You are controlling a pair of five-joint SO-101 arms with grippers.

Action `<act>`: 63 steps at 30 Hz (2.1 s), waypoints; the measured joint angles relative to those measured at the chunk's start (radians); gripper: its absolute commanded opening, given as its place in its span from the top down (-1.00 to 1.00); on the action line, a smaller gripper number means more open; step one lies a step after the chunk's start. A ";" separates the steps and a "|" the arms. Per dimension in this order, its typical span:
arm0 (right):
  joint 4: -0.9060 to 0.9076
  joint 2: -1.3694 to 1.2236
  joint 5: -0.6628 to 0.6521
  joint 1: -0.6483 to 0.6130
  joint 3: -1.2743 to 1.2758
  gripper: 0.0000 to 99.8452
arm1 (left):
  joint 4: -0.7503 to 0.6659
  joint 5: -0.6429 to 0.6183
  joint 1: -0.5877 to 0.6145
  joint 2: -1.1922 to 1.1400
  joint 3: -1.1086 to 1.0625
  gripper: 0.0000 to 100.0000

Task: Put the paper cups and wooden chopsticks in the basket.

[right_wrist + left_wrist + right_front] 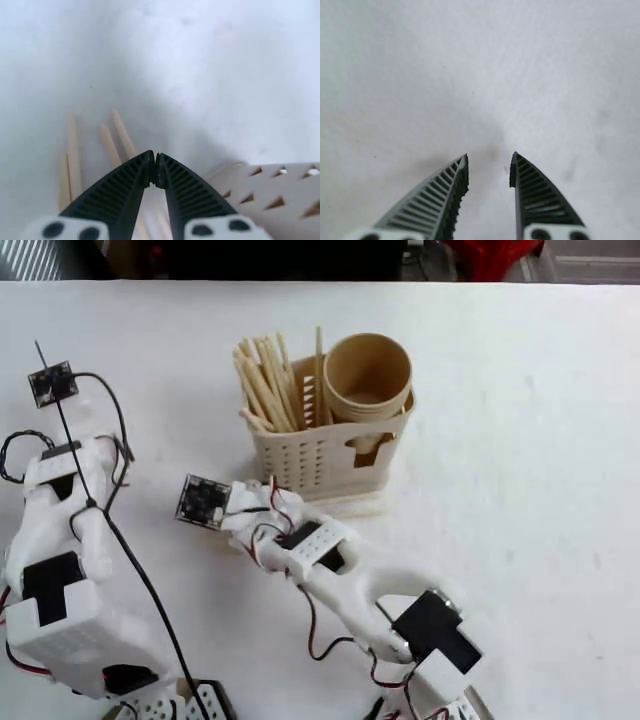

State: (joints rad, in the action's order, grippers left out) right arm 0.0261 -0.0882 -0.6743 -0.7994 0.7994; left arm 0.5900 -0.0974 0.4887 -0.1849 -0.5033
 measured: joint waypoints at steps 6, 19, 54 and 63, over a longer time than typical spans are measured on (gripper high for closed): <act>-0.012 0.000 0.000 0.008 0.000 0.97 | 0.000 0.000 0.000 0.000 0.000 0.69; -0.018 -0.160 0.000 0.038 -0.112 0.97 | 0.000 0.000 0.000 0.000 0.000 0.69; 0.704 0.658 -0.058 0.244 0.201 0.77 | 0.000 0.000 0.000 0.000 0.000 0.69; 0.529 0.411 -0.069 0.241 0.193 0.71 | 0.000 0.000 0.000 0.000 0.000 0.69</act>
State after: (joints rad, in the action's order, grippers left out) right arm 0.5554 0.3230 -0.7434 -0.5585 0.9927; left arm 0.5900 -0.0974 0.4887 -0.1849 -0.5033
